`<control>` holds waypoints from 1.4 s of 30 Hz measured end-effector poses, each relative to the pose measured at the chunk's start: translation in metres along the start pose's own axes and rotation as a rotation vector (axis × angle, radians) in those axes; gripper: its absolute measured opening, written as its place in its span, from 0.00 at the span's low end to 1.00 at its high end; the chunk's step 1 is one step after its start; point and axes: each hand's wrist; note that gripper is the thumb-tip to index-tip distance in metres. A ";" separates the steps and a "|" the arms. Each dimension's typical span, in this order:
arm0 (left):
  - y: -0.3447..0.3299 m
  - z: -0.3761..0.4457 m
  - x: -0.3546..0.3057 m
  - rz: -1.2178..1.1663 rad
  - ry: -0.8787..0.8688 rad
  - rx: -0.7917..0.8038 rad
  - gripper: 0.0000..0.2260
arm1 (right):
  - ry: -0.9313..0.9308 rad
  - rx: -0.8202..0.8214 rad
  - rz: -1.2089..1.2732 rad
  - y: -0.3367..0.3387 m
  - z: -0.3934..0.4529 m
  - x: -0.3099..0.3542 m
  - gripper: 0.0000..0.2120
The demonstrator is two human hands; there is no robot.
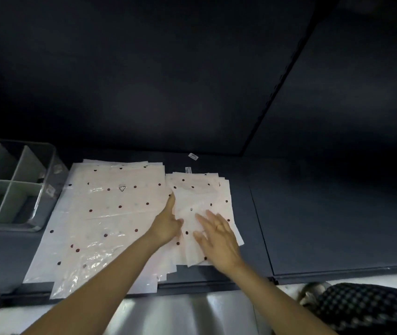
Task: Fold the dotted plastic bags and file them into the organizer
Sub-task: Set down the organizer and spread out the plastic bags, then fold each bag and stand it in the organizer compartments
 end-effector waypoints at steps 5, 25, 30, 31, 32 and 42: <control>0.016 0.012 0.011 0.049 -0.155 -0.390 0.24 | -0.063 0.244 -0.354 -0.008 -0.003 -0.020 0.28; 0.143 -0.044 0.149 0.517 0.161 -0.522 0.36 | -0.013 0.300 -0.386 -0.088 0.055 0.119 0.35; 0.160 -0.051 0.146 0.391 0.085 -0.449 0.37 | -0.027 0.305 -0.358 -0.082 0.059 0.131 0.33; 0.164 -0.052 0.148 0.367 0.061 -0.431 0.37 | -0.024 0.301 -0.354 -0.081 0.059 0.132 0.33; 0.168 -0.053 0.151 0.349 0.037 -0.409 0.35 | -0.018 0.289 -0.341 -0.080 0.058 0.133 0.34; 0.172 -0.083 0.204 0.872 -0.282 -0.225 0.34 | 0.248 0.289 -0.257 -0.084 -0.009 0.127 0.39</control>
Point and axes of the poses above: each hand's wrist, its own z-axis towards the middle knuckle, its own y-axis out of the back of the hand, x = y × z, and after that the axes turned 14 degrees about y, right-handed
